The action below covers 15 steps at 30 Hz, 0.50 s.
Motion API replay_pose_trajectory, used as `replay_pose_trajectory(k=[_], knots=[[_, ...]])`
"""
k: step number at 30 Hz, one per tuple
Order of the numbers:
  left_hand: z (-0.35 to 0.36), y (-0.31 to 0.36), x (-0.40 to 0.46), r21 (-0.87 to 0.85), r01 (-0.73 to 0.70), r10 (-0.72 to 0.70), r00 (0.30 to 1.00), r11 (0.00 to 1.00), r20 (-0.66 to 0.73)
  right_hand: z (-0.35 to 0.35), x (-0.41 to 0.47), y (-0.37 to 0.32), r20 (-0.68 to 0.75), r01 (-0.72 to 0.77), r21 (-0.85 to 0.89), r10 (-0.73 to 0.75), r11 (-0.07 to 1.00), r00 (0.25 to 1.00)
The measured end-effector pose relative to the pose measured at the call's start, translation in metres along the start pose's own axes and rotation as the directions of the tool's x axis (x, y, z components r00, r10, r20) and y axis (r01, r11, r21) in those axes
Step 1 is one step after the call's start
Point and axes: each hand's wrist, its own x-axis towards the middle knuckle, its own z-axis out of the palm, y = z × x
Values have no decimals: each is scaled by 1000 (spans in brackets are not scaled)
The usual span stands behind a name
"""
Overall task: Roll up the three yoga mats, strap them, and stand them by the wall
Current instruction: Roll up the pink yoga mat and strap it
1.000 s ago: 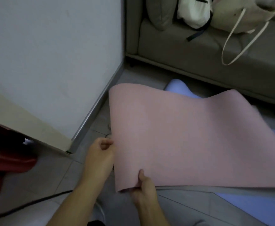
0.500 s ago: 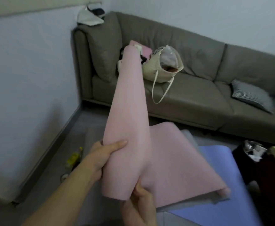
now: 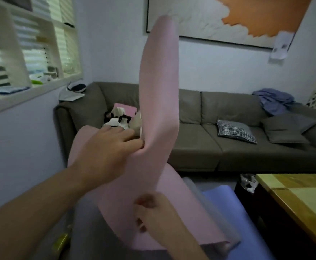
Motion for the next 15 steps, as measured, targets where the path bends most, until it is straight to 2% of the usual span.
replay_pose_trajectory(k=[1, 2, 4, 5, 6, 7, 8, 9, 11, 12, 13, 15], knots=[[-4, 2, -1, 50, -67, 67, 998, 996, 7, -19, -17, -15, -73, 180, -143, -192, 973, 979], [-8, 3, -5, 90, -130, 128, 991, 987, 27, -35, -34, -31, -133, 358, -246, -397, 901, 908], [-21, 14, -13, 129, -229, 221, 973, 965, 70, -68, -80, -67, -206, 628, -377, -723, 681, 660], [-25, 16, -17, 139, -264, 254, 963, 954, 87, -81, -95, -81, -181, 689, -471, -824, 552, 536], [-35, 24, -23, 149, -299, 286, 953, 943, 102, -92, -111, -88, -107, 684, -591, -882, 428, 459], [-43, 29, -30, 154, -323, 308, 944, 934, 116, -102, -119, -91, -8, 627, -714, -900, 310, 437], [-48, 33, -38, 161, -334, 316, 940, 929, 129, -113, -118, -88, 84, 527, -823, -872, 213, 482], [-57, 39, -48, 164, -345, 325, 935, 924, 140, -123, -118, -80, 142, 407, -904, -806, 130, 574], [-68, 46, -71, 159, -350, 326, 932, 923, 156, -138, -112, -55, 171, 226, -974, -600, 16, 782], [-75, 50, -85, 159, -349, 323, 931, 923, 170, -142, -110, -36, 146, 167, -986, -494, -2, 857], [-80, 54, -99, 160, -348, 317, 929, 924, 191, -146, -107, -15, 118, 129, -992, -415, -2, 902], [-90, 67, -132, 159, -333, 291, 927, 930, 238, -143, -109, 27, 98, 124, -991, -328, 59, 939]])
